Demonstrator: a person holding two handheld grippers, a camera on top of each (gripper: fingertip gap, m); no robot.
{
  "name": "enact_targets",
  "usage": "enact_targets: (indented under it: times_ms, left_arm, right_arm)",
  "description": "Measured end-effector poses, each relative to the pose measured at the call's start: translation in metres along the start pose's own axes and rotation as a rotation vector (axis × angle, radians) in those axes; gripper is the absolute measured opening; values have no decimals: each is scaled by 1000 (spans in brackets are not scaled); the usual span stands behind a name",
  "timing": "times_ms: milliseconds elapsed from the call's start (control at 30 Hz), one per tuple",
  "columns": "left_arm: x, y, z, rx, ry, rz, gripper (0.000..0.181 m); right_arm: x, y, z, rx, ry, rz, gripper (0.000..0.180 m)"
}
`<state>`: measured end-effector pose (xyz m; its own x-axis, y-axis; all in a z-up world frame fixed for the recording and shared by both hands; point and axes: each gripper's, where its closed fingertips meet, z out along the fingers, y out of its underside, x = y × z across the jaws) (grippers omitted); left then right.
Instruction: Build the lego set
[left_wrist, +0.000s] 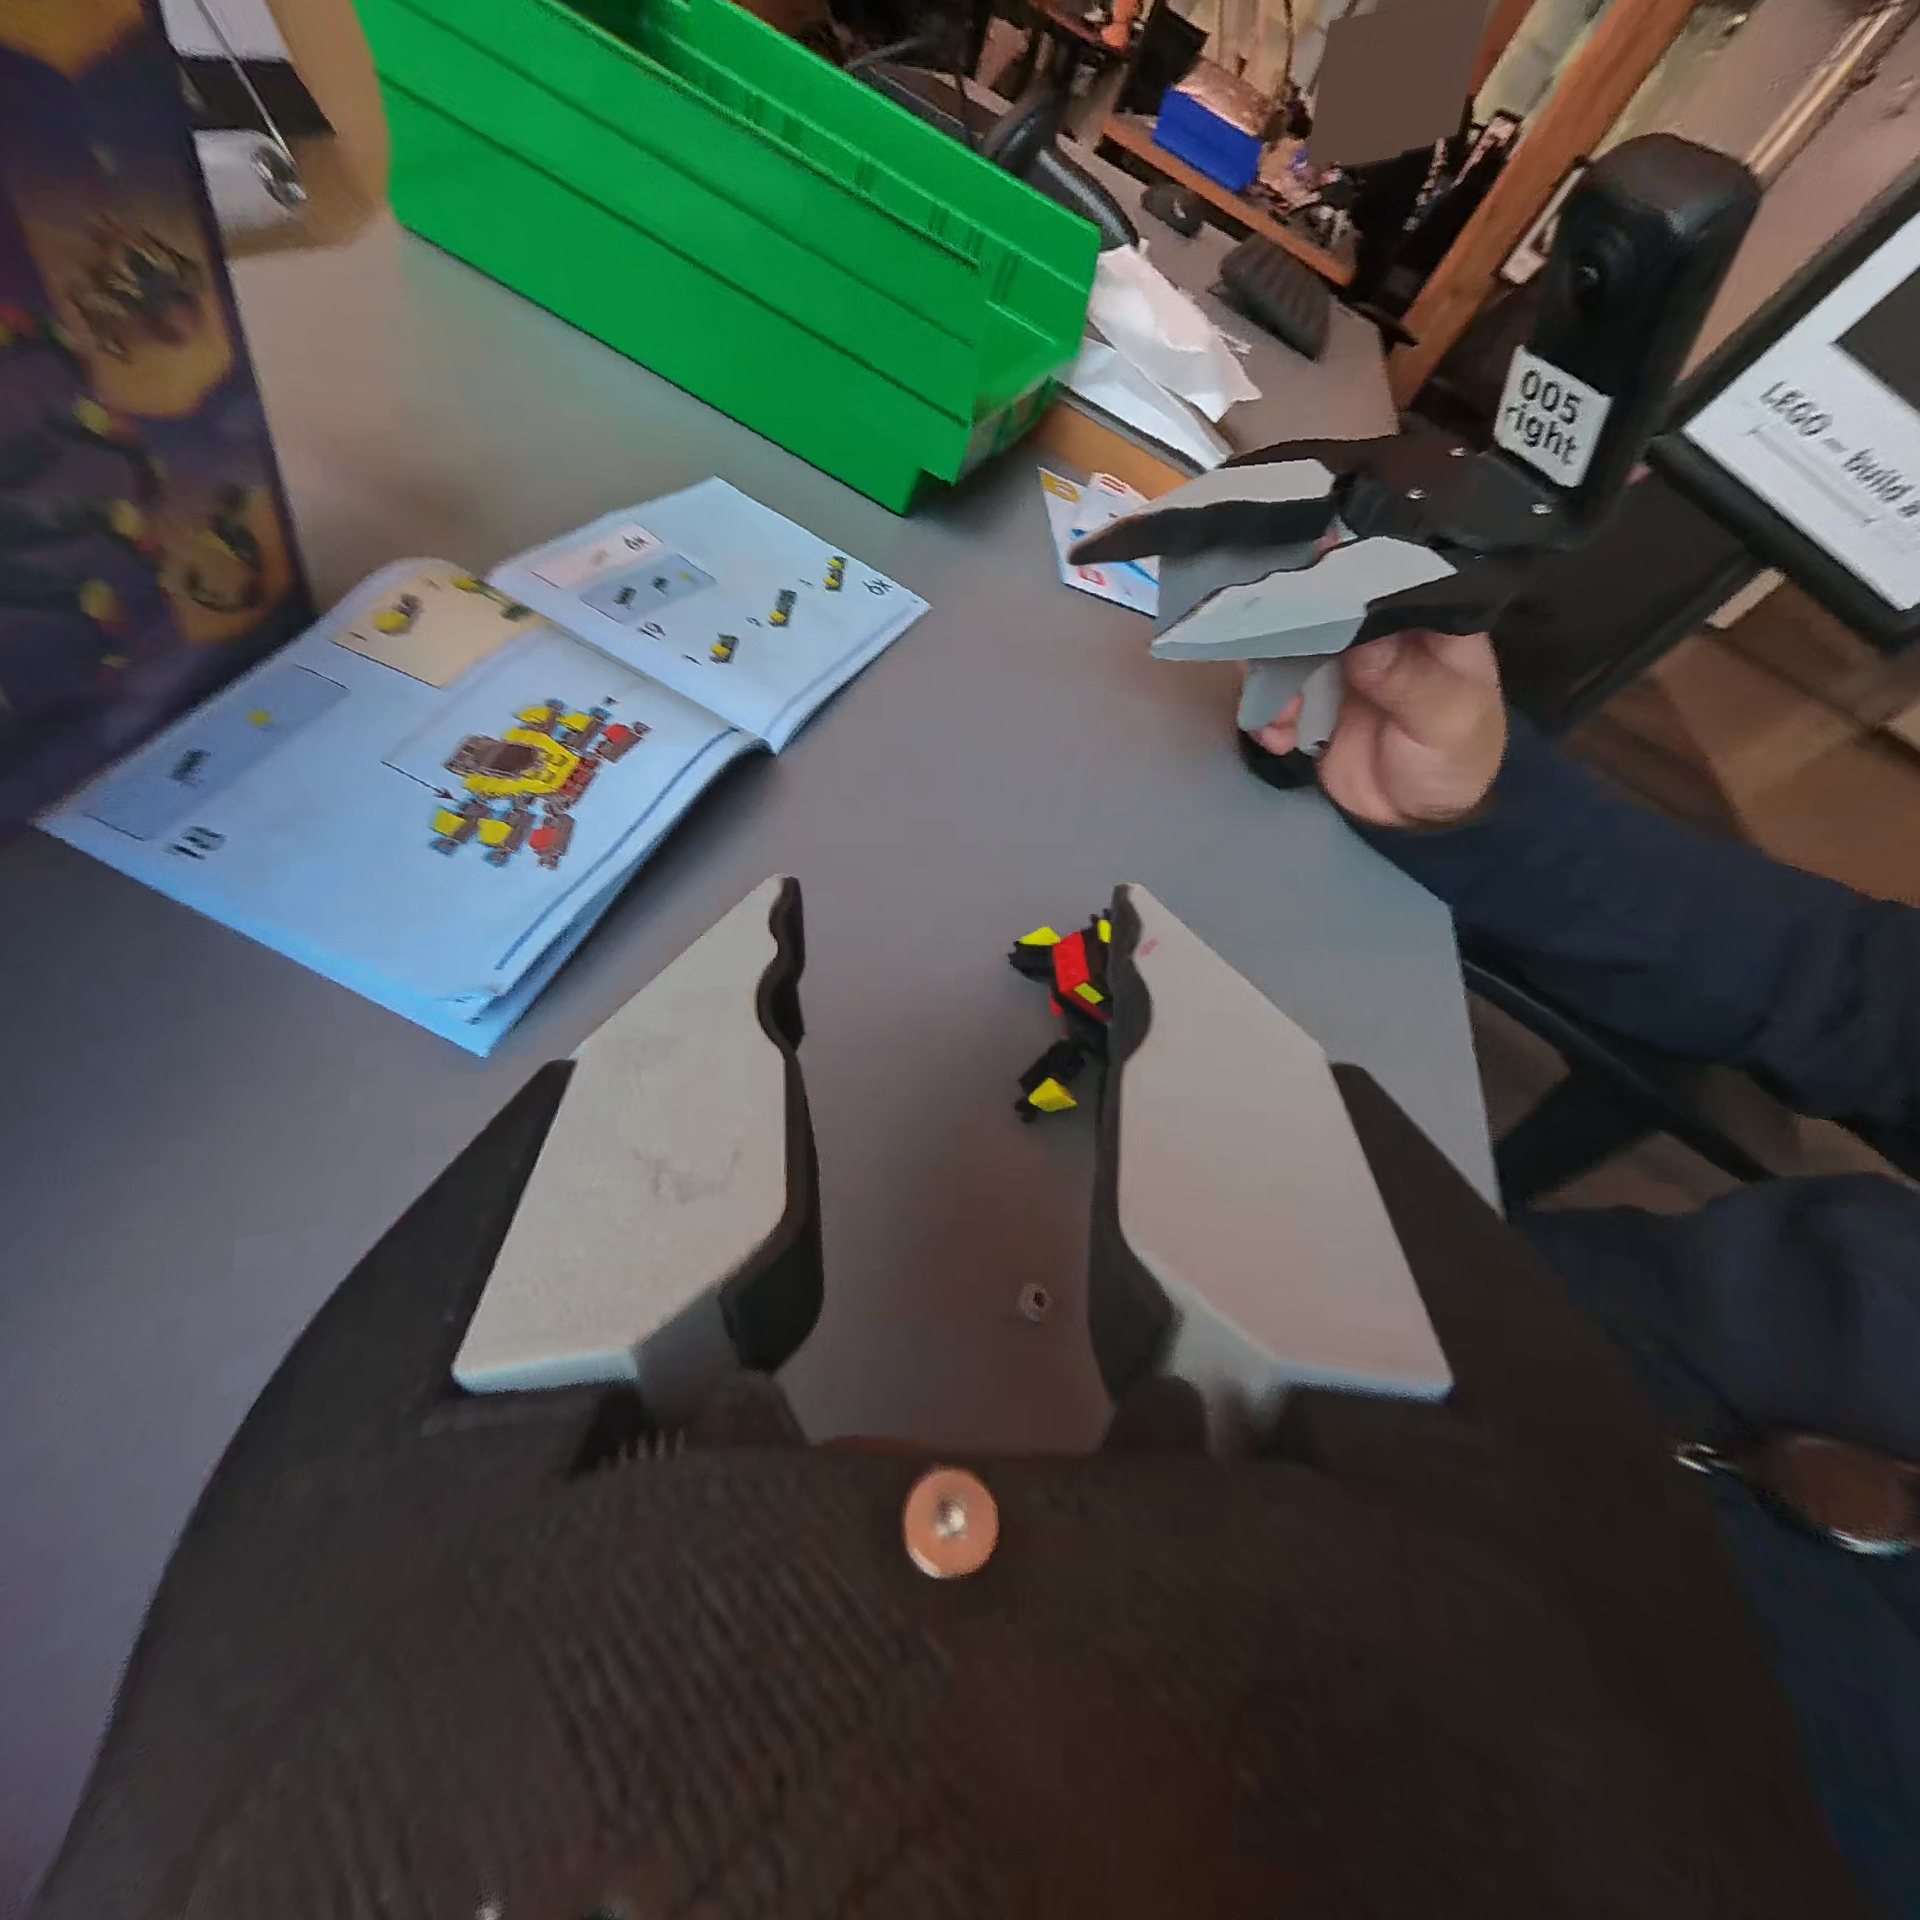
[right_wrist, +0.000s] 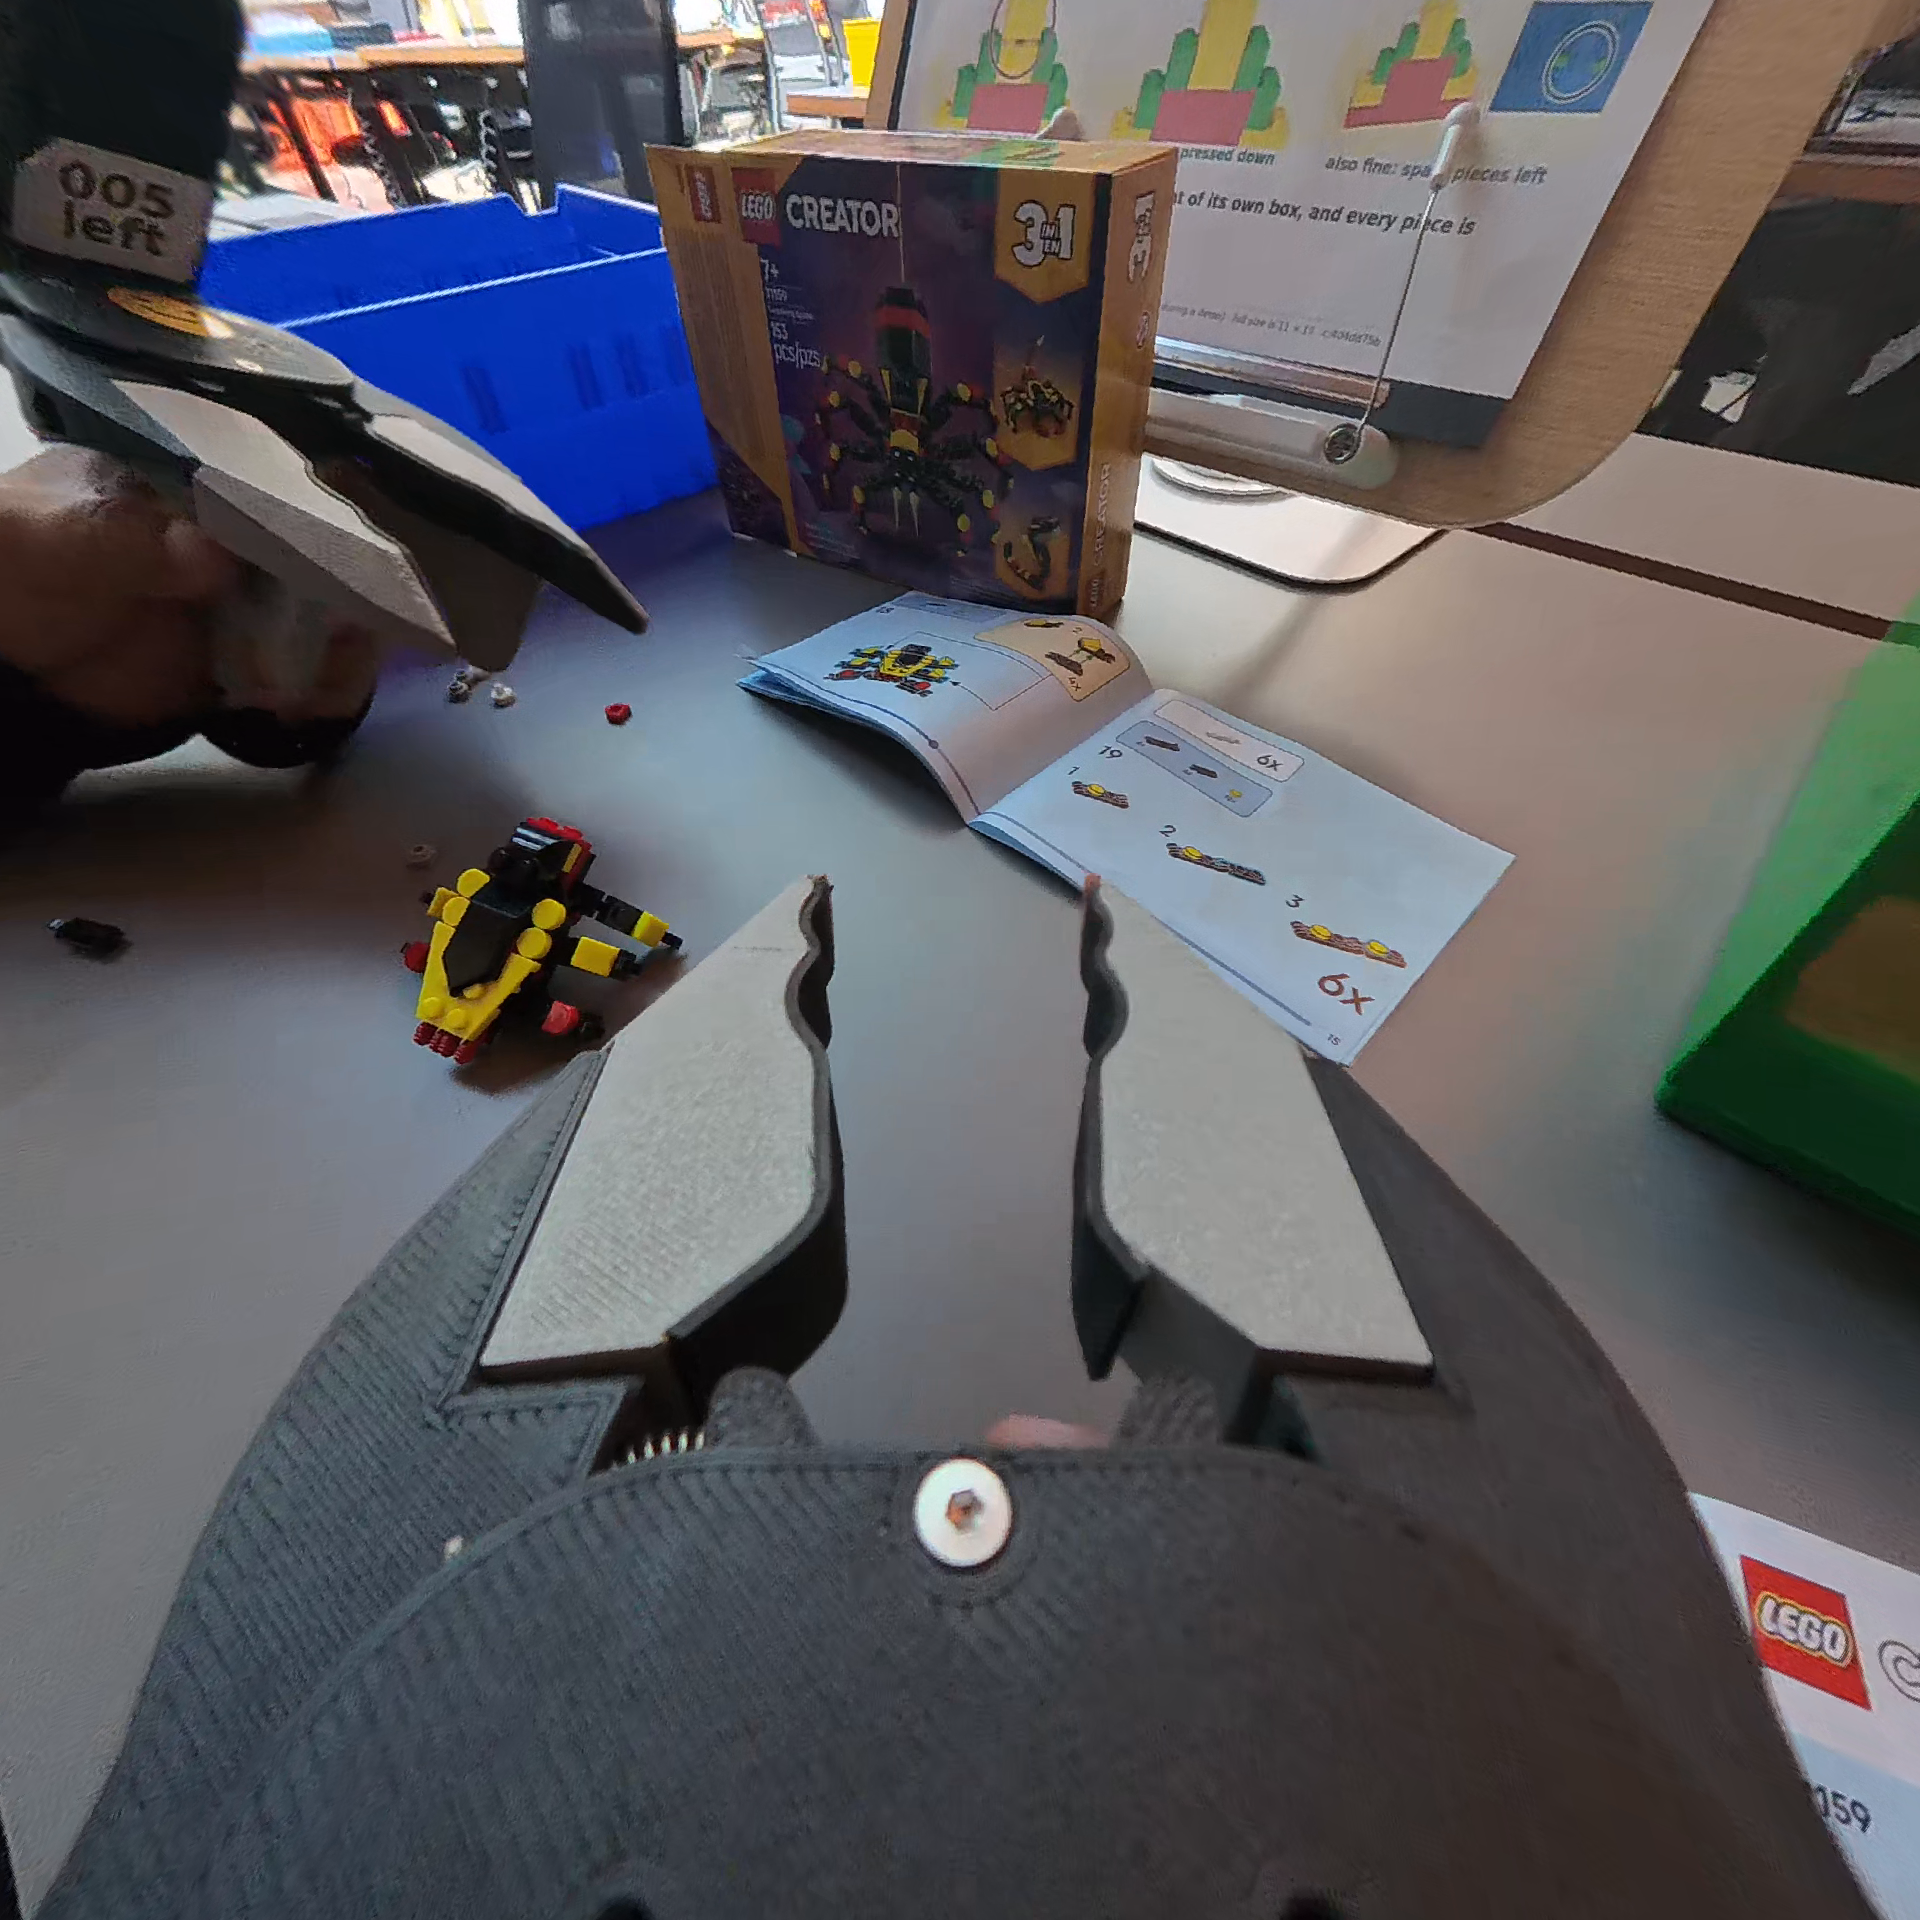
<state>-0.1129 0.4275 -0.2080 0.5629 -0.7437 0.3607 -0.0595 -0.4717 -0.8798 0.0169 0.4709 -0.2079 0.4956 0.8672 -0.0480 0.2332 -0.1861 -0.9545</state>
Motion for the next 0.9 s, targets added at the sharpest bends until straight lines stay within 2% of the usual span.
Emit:
enact_targets:
  times_ms: [400,600,900]
  left_arm:
    - [-17,-31,-19,197,-154,109,52]
    - [-15,-36,-23,225,-177,144,39]
    - [-20,-36,-24,233,-220,166,42]
  right_arm:
    - [4,2,1,-10,5,35,58]
    - [6,3,3,-21,7,54,62]
    - [8,5,5,-40,8,70,69]
